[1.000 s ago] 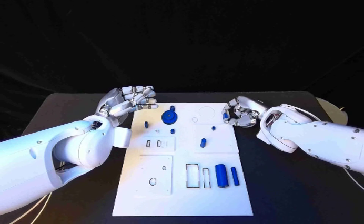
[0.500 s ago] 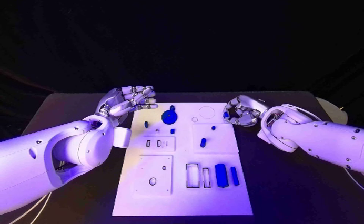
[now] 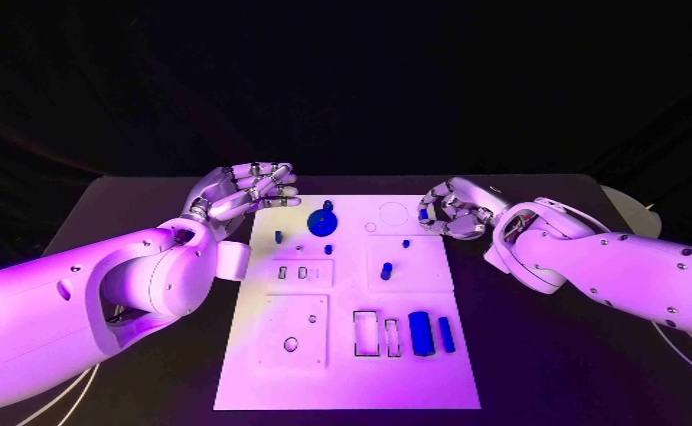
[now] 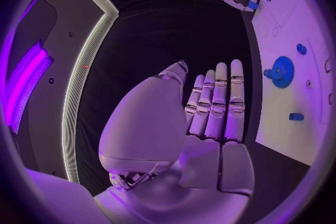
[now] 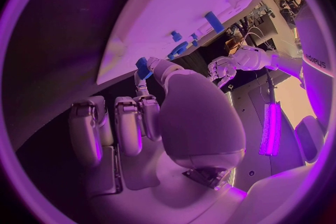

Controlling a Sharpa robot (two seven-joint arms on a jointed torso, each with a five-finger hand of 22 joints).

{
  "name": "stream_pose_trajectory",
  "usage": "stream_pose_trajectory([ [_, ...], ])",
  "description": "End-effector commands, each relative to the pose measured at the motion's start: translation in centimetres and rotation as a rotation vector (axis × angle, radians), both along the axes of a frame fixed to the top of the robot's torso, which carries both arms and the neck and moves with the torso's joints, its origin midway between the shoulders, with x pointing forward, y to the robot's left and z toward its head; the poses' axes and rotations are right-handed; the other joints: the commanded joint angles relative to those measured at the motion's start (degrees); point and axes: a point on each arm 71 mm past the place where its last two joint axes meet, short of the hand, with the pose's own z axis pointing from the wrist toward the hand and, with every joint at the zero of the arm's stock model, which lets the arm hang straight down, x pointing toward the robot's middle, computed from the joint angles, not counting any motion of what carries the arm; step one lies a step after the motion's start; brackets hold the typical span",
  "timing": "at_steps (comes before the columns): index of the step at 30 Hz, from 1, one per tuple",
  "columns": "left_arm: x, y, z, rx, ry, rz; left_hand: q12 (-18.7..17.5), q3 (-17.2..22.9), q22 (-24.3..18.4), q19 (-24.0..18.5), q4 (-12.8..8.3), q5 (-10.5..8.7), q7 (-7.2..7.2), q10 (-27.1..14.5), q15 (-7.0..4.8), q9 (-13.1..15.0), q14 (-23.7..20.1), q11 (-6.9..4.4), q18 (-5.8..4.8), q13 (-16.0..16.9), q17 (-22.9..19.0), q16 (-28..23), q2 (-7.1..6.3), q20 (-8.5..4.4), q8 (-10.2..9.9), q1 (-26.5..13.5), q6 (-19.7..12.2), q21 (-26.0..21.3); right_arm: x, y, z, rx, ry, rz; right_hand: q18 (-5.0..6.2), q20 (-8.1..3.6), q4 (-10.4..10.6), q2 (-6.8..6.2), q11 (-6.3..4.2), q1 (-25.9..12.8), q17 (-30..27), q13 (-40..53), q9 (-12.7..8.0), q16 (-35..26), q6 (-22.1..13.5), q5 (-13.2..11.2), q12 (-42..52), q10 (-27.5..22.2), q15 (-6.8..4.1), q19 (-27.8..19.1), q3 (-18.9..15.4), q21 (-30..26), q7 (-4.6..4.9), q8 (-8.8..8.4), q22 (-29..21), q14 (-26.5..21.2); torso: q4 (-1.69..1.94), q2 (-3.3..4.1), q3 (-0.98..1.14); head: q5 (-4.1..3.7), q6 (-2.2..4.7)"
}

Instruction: Assemble the parts on the task board

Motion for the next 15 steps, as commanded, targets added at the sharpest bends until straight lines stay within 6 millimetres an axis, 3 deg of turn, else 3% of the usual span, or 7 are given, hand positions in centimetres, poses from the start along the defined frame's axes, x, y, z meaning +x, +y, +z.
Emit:
stream_pose_trajectory([
  [1, 0.0, -0.2, 0.1, -0.006, -0.010, -0.018, -0.17, 0.27, -0.05, 0.24, -0.01, -0.35, -0.08, 0.24, 0.22, -0.05, -0.23, 0.16, 0.80, -0.04, 0.05, -0.28, -0.22, 0.05, -0.35, 0.34, -0.17, -0.29, -0.4, 1.2, 1.0, -0.009, -0.044, -0.011, -0.82, -0.61, 0.53, 0.86, -0.52, -0.74, 14.36, 8.11, 1.73, 0.24, 1.88, -0.23, 0.21, 0.41, -0.47, 5.84, 0.06, 0.31, -1.91, 2.11, 15.07, 5.80, 0.12, -0.10, -0.01, 0.16, -0.04],
  [5, 0.1, -0.1, 0.1, -0.005, -0.010, -0.015, -0.17, 0.27, -0.05, 0.24, -0.01, -0.35, -0.08, 0.24, 0.22, -0.05, -0.23, 0.16, 0.80, -0.04, 0.05, -0.28, -0.22, 0.05, -0.35, 0.34, -0.17, -0.29, -1.4, 4.0, 2.0, -0.015, -0.062, 0.029, -0.82, -0.90, 0.95, 1.26, -0.82, -1.47, 14.29, 8.39, 2.13, 0.22, 1.96, -0.77, 0.43, 0.72, -0.74, 5.84, 0.09, 0.31, -2.23, 2.76, 15.07, 5.79, 0.15, -0.11, -0.09, 0.38, -0.07],
  [8, 0.3, -0.1, 0.0, -0.004, -0.010, -0.012, -0.19, 0.30, -0.06, 0.24, 0.01, -0.35, -0.08, 0.27, 0.22, -0.05, -0.22, 0.16, 0.80, -0.04, 0.07, -0.30, -0.21, 0.06, -0.35, 0.34, -0.16, -0.30, -2.0, 6.7, 2.5, -0.020, -0.070, 0.074, -0.82, -0.98, 1.09, 1.40, -0.90, -1.68, 14.29, 8.75, 2.25, 0.22, 2.01, -0.78, 0.76, 1.04, -0.82, 5.84, 0.13, 0.31, -2.32, 2.96, 15.07, 5.79, 0.25, -0.38, -0.16, 0.81, -0.48],
  [13, 0.7, -0.1, -0.1, -0.001, -0.011, -0.006, -0.19, 0.30, -0.06, 0.24, 0.01, -0.35, -0.08, 0.27, 0.22, -0.05, -0.22, 0.16, 0.80, -0.04, 0.07, -0.30, -0.21, 0.06, -0.35, 0.34, -0.16, -0.30, -2.9, 11.0, 2.5, -0.040, -0.067, 0.147, -0.82, -1.04, 1.20, 1.52, -0.96, -1.84, 14.13, 8.93, 2.34, 0.18, 1.99, -0.68, 0.91, 1.19, -0.89, 5.84, 0.19, 0.31, -2.38, 3.10, 15.07, 5.75, 0.49, -0.74, -0.21, 1.80, -0.99],
  [15, 0.8, -0.1, -0.2, 0.000, -0.011, -0.003, -0.19, 0.30, -0.06, 0.24, 0.01, -0.35, -0.08, 0.27, 0.22, -0.05, -0.22, 0.16, 0.80, -0.04, 0.07, -0.30, -0.21, 0.06, -0.35, 0.34, -0.16, -0.30, -3.2, 12.6, 2.3, -0.054, -0.065, 0.171, -0.82, -1.06, 1.25, 1.55, -0.97, -1.91, 14.09, 8.99, 2.37, 0.17, 1.98, -0.65, 0.97, 1.24, -0.91, 5.84, 0.20, 0.31, -2.39, 3.14, 15.07, 5.75, 0.43, -0.79, -0.20, 1.97, -1.07],
])
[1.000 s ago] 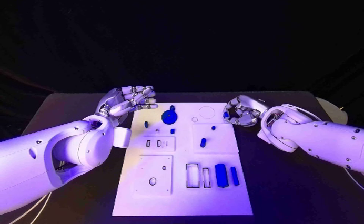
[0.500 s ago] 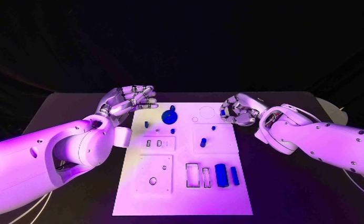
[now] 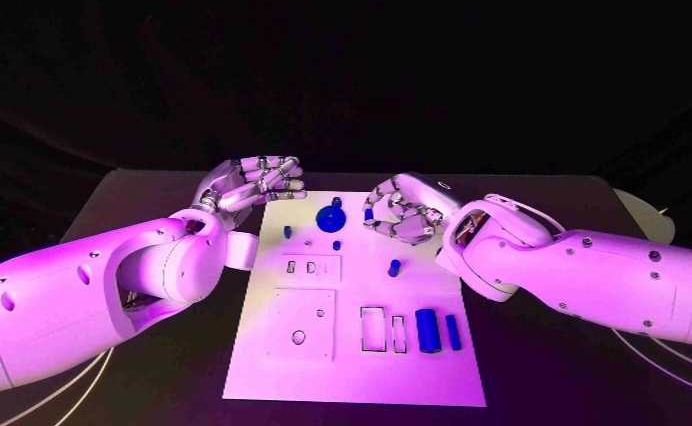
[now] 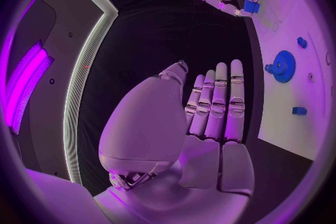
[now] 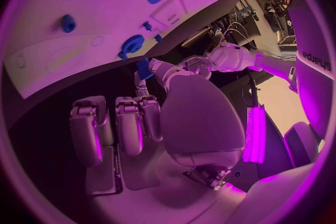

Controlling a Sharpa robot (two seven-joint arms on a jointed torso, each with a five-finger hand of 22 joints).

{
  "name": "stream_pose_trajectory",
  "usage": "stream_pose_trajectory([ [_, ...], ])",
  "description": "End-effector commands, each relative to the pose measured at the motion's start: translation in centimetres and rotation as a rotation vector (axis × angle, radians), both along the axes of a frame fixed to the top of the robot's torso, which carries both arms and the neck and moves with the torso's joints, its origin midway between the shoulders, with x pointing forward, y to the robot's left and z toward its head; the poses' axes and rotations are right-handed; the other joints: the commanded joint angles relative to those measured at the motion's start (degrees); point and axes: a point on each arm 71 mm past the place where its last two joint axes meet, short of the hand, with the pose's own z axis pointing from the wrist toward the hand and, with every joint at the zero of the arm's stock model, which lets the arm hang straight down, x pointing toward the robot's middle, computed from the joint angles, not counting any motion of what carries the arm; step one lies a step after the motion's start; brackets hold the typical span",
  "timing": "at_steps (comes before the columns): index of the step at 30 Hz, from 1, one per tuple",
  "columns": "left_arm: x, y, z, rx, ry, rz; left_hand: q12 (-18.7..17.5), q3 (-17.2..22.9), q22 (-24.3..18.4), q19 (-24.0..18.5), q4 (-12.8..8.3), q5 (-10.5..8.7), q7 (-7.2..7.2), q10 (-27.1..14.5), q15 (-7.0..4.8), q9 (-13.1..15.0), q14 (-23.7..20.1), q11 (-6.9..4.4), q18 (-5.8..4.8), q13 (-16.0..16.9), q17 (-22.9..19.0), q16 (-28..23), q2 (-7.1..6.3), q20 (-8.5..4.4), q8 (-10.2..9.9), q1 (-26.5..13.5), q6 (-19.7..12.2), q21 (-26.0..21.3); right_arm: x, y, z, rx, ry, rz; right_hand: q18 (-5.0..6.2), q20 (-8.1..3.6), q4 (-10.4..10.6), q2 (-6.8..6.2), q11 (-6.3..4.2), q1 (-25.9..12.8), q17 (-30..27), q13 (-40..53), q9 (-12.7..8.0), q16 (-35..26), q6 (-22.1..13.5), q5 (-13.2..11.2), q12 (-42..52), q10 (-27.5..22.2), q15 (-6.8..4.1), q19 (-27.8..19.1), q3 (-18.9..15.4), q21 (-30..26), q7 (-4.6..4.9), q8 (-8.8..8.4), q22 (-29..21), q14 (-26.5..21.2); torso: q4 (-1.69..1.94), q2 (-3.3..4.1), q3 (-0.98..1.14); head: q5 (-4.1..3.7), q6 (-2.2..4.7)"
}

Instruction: Assemble the parts on the task board

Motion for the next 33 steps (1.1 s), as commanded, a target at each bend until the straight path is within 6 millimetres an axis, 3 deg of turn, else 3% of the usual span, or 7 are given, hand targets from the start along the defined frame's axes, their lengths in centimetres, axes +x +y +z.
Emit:
stream_pose_trajectory([
  [1, 0.1, -0.2, 0.1, -0.006, -0.012, -0.017, -0.19, 0.31, -0.06, 0.24, 0.02, -0.35, -0.08, 0.27, 0.22, -0.06, -0.22, 0.16, 0.80, -0.04, 0.08, -0.30, -0.21, 0.06, -0.35, 0.34, -0.16, -0.30, -0.2, 1.4, -0.4, -0.077, -0.018, -0.009, -0.83, -0.30, 0.29, 0.21, -0.45, -0.55, 14.10, 9.00, 2.37, 0.17, 1.99, 0.30, 0.30, 1.21, -0.49, 6.10, -0.08, 0.31, -2.38, 3.15, 15.08, 5.75, 0.08, -0.30, -0.08, 0.61, -0.27],
  [6, 0.3, -0.2, 0.0, -0.005, -0.013, -0.013, -0.19, 0.31, -0.06, 0.24, 0.02, -0.35, -0.08, 0.27, 0.22, -0.06, -0.22, 0.16, 0.80, -0.04, 0.08, -0.30, -0.21, 0.06, -0.35, 0.34, -0.16, -0.30, -0.9, 4.2, -1.5, -0.120, -0.017, 0.030, -0.83, -0.38, 0.49, 0.25, -0.50, -0.87, 13.99, 9.22, 2.49, 0.14, 1.95, 0.44, 0.48, 1.39, -0.56, 6.10, -0.09, 0.31, -2.43, 3.33, 15.08, 5.72, 0.17, -0.48, -0.28, 1.12, -0.72],
  [13, 0.3, -0.3, 0.0, -0.005, -0.013, -0.013, -0.22, 0.38, -0.08, 0.25, 0.04, -0.35, -0.11, 0.34, 0.22, -0.06, -0.21, 0.15, 0.80, -0.03, 0.11, -0.33, -0.19, 0.06, -0.35, 0.36, -0.12, -0.31, -1.6, 6.6, -2.9, -0.164, -0.014, 0.057, -0.83, -0.47, 0.89, 0.13, -0.55, -1.52, 13.88, 9.35, 2.63, 0.11, 1.86, 0.59, 0.58, 1.50, -0.62, 6.10, -0.21, 0.31, -2.48, 3.56, 15.08, 5.70, 0.17, -0.40, -0.31, 1.51, -0.88],
  [24, 0.3, -0.3, 0.0, -0.005, -0.013, -0.013, -0.22, 0.38, -0.08, 0.25, 0.04, -0.35, -0.11, 0.34, 0.22, -0.06, -0.21, 0.15, 0.80, -0.03, 0.11, -0.33, -0.19, 0.06, -0.35, 0.36, -0.12, -0.31, -2.3, 8.2, -4.8, -0.205, 0.000, 0.074, -0.83, -0.55, 1.24, -0.06, -0.60, -2.10, 13.92, 9.57, 2.76, 0.12, 1.78, 0.62, 0.76, 1.67, -0.68, 6.10, -0.35, 0.31, -2.53, 3.79, 15.08, 5.71, 0.19, -0.33, -0.11, 1.86, -1.49],
  [33, 0.3, -0.3, 0.0, -0.006, -0.013, -0.015, -0.22, 0.38, -0.08, 0.25, 0.04, -0.35, -0.11, 0.34, 0.22, -0.06, -0.21, 0.15, 0.80, -0.03, 0.11, -0.33, -0.19, 0.06, -0.35, 0.36, -0.12, -0.31, -2.5, 8.7, -5.6, -0.227, 0.007, 0.082, -0.83, -0.60, 1.41, -0.46, -0.63, -2.50, 13.86, 9.24, 2.82, 0.10, 1.59, 0.51, 0.42, 1.40, -0.72, 6.10, -0.54, 0.31, -2.53, 3.89, 15.08, 5.70, 0.15, -0.34, -0.10, 2.00, -1.98],
])
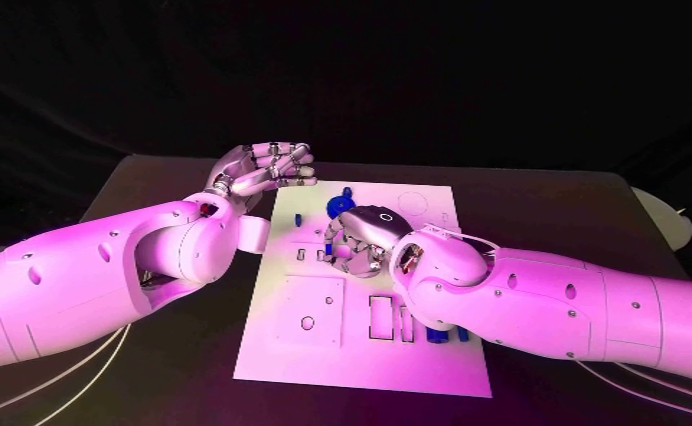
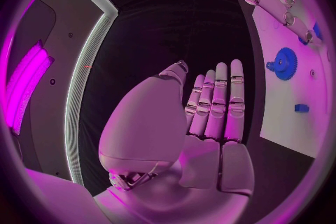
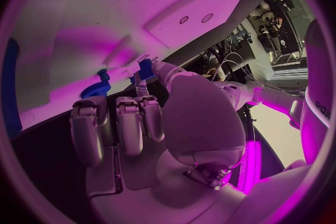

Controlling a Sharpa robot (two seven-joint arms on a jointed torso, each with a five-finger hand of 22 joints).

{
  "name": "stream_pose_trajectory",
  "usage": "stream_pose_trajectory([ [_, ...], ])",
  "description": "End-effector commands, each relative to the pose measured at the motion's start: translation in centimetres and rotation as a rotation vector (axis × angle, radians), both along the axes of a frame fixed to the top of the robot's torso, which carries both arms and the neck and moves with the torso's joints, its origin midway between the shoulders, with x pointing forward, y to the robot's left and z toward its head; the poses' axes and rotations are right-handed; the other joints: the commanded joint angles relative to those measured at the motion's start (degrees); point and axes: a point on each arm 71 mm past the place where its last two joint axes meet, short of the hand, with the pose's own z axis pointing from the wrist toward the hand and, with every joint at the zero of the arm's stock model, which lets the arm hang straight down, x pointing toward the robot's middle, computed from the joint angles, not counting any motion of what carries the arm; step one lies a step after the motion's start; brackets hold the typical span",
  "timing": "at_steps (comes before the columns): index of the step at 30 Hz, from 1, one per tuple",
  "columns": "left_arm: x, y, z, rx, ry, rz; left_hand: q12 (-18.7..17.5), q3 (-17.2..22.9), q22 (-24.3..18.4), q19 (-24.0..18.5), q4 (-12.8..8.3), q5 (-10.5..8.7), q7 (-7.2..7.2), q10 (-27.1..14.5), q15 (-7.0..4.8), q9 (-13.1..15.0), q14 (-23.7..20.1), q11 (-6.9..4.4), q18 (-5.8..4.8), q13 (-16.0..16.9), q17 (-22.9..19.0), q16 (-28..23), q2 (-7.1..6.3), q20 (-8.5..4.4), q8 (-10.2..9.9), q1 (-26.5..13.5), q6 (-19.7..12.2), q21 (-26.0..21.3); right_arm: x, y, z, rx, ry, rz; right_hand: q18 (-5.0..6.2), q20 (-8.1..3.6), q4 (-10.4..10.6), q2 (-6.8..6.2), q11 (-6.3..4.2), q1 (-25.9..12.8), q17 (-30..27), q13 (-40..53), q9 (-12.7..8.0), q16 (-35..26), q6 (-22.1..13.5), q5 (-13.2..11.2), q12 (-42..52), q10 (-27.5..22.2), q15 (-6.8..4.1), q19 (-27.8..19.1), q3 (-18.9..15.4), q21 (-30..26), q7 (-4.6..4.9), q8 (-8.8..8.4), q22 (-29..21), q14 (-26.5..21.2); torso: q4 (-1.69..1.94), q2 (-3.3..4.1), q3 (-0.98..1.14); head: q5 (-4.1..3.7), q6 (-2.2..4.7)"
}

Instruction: Assemble the parts on the task board

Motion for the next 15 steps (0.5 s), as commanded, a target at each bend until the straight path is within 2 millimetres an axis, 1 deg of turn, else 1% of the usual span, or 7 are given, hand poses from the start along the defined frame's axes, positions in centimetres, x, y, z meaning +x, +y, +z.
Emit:
stream_pose_trajectory([
  [1, -0.08, -0.24, 0.18, -0.008, -0.012, -0.020, -0.22, 0.39, -0.09, 0.26, 0.04, -0.35, -0.11, 0.34, 0.22, -0.07, -0.21, 0.15, 0.80, -0.03, 0.06, -0.33, -0.19, 0.06, -0.35, 0.36, -0.12, -0.31, 0.01, 0.06, -0.37, -0.048, -0.010, 0.003, -0.82, -0.40, 0.42, -0.12, -0.22, -0.49, 13.86, 9.19, 2.81, 0.10, 1.84, 0.22, -0.26, 1.33, -0.31, 5.88, -0.10, 0.31, -2.22, 3.67, 15.05, 5.70, -0.01, -0.03, 0.01, 0.06, -0.27],
  [6, -0.09, -0.22, 0.18, -0.008, -0.012, -0.020, -0.22, 0.39, -0.09, 0.26, 0.04, -0.35, -0.11, 0.34, 0.22, -0.07, -0.21, 0.15, 0.80, -0.03, 0.06, -0.33, -0.19, 0.06, -0.35, 0.36, -0.12, -0.31, 0.15, -0.06, -0.64, -0.059, -0.007, -0.003, -0.82, -0.41, 0.49, -0.30, -0.19, -0.64, 13.87, 8.86, 2.81, 0.10, 1.66, 0.15, -0.60, 1.05, -0.31, 5.88, -0.16, 0.31, -2.18, 3.66, 15.05, 5.70, 0.02, -0.06, -0.04, 0.08, -0.38],
  [15, -0.10, -0.18, 0.18, -0.007, -0.011, -0.019, -0.22, 0.39, -0.09, 0.26, 0.04, -0.35, -0.11, 0.34, 0.22, -0.07, -0.21, 0.15, 0.80, -0.03, 0.06, -0.33, -0.19, 0.06, -0.35, 0.36, -0.12, -0.31, 0.17, -0.02, -0.88, -0.067, -0.003, -0.002, -0.82, -0.41, 0.50, -0.46, -0.17, -0.71, 13.82, 8.77, 2.82, 0.08, 1.53, 0.09, -0.70, 0.97, -0.30, 5.88, -0.21, 0.31, -2.16, 3.66, 15.05, 5.69, 0.03, -0.07, -0.06, 0.05, -0.44],
])
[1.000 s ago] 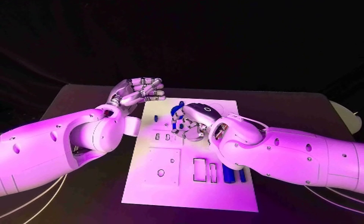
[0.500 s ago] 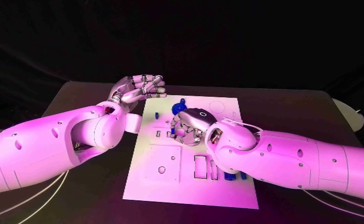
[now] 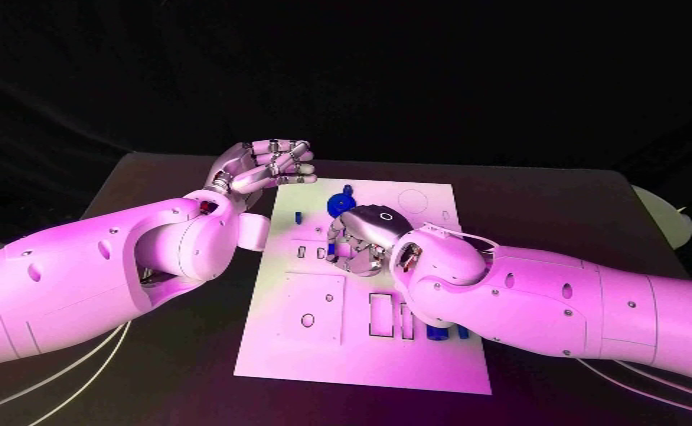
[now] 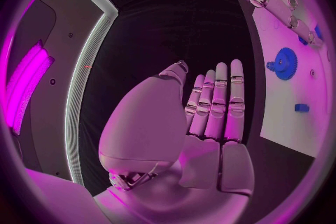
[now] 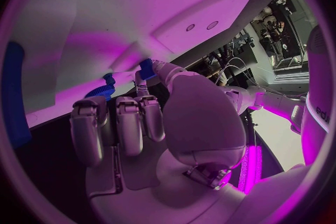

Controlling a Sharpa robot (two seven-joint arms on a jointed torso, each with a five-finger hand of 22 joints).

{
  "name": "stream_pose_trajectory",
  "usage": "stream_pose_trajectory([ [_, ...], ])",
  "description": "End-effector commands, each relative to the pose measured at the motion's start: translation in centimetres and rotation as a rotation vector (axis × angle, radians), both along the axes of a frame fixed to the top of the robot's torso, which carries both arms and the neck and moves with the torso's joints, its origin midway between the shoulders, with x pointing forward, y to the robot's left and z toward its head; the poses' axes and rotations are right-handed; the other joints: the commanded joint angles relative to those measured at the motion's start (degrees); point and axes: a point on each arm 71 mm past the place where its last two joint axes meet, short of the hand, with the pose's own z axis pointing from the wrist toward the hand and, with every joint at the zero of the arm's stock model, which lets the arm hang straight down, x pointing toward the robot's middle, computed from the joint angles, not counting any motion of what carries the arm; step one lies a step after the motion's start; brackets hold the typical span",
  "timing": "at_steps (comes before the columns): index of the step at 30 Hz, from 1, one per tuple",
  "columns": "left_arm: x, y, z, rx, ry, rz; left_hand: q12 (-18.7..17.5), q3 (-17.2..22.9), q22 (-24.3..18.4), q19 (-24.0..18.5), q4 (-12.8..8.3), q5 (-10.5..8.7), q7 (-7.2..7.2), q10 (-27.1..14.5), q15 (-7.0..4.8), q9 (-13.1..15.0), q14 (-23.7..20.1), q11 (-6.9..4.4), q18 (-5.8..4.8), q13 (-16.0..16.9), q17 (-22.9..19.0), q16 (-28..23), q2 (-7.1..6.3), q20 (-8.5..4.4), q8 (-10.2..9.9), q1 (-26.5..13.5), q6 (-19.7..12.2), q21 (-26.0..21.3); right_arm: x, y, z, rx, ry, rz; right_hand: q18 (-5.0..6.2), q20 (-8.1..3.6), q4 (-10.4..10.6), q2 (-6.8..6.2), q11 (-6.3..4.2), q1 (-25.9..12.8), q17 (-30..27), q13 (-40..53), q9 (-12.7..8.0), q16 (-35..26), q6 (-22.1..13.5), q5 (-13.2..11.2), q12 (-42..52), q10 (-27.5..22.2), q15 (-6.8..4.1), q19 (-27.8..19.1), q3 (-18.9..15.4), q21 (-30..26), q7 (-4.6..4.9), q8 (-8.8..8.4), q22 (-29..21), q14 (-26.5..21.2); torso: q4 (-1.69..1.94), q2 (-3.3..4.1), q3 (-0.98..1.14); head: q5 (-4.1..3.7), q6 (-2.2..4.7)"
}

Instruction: Assemble the parts on the task board

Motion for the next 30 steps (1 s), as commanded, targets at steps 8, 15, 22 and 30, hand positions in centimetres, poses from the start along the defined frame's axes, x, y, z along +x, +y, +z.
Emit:
stream_pose_trajectory([
  [8, -0.09, -0.23, 0.18, -0.008, -0.011, -0.020, -0.22, 0.39, -0.09, 0.26, 0.04, -0.35, -0.11, 0.34, 0.22, -0.07, -0.21, 0.15, 0.80, -0.03, 0.07, -0.33, -0.19, 0.06, -0.35, 0.36, -0.12, -0.31, 0.04, -0.02, -0.51, -0.037, 0.000, -0.002, -0.83, -0.37, 0.49, -0.75, 0.01, -0.68, 13.55, 8.15, 2.71, 0.01, 0.94, -0.20, -1.00, 0.39, -0.19, 5.89, -0.28, 0.31, -1.80, 2.00, 15.06, 5.63, 0.05, -0.01, -0.05, -0.02, -0.07],
  [15, -0.09, -0.19, 0.18, -0.007, -0.010, -0.019, -0.34, 0.55, -0.15, 0.29, 0.09, -0.37, -0.14, 0.48, 0.20, -0.08, -0.18, 0.12, 0.81, -0.02, 0.17, -0.41, -0.24, 0.05, -0.36, 0.38, -0.05, -0.35, 0.02, 0.02, -0.56, -0.042, 0.002, 0.001, -0.83, -0.20, 0.60, -1.65, 0.34, -1.04, 13.45, 7.79, 2.54, -0.03, 0.14, -0.59, -1.44, -0.01, 0.07, 5.89, -0.58, 0.31, -1.41, 1.72, 15.06, 5.61, 0.03, 0.02, -0.02, -0.02, -0.14],
  [22, -0.10, -0.19, 0.18, -0.007, -0.010, -0.020, -0.34, 0.55, -0.15, 0.29, 0.09, -0.37, -0.14, 0.48, 0.20, -0.08, -0.18, 0.12, 0.81, -0.02, 0.17, -0.41, -0.24, 0.05, -0.36, 0.38, -0.05, -0.35, 0.00, -0.01, -0.61, -0.046, 0.003, 0.002, -0.83, 0.00, 0.63, -2.47, 0.65, -1.23, 13.29, 7.45, 2.32, -0.07, -0.55, -0.77, -1.84, -0.39, 0.32, 5.89, -0.82, 0.31, -1.05, 1.38, 15.06, 5.57, 0.02, 0.00, -0.01, -0.02, -0.18],
  [30, -0.10, -0.17, 0.17, -0.007, -0.010, -0.020, -0.34, 0.55, -0.15, 0.29, 0.09, -0.37, -0.14, 0.48, 0.20, -0.08, -0.18, 0.12, 0.81, -0.02, 0.17, -0.41, -0.24, 0.05, -0.36, 0.38, -0.05, -0.35, 0.02, -0.02, -0.54, -0.038, -0.003, -0.002, -0.83, 0.53, 0.94, -3.45, 1.47, -1.65, 13.17, 6.73, 1.65, -0.11, -2.51, -0.79, -2.69, -1.23, 1.00, 5.89, -1.08, 0.31, -0.08, 0.18, 15.06, 5.54, 0.02, -0.01, -0.01, -0.06, -0.14],
])
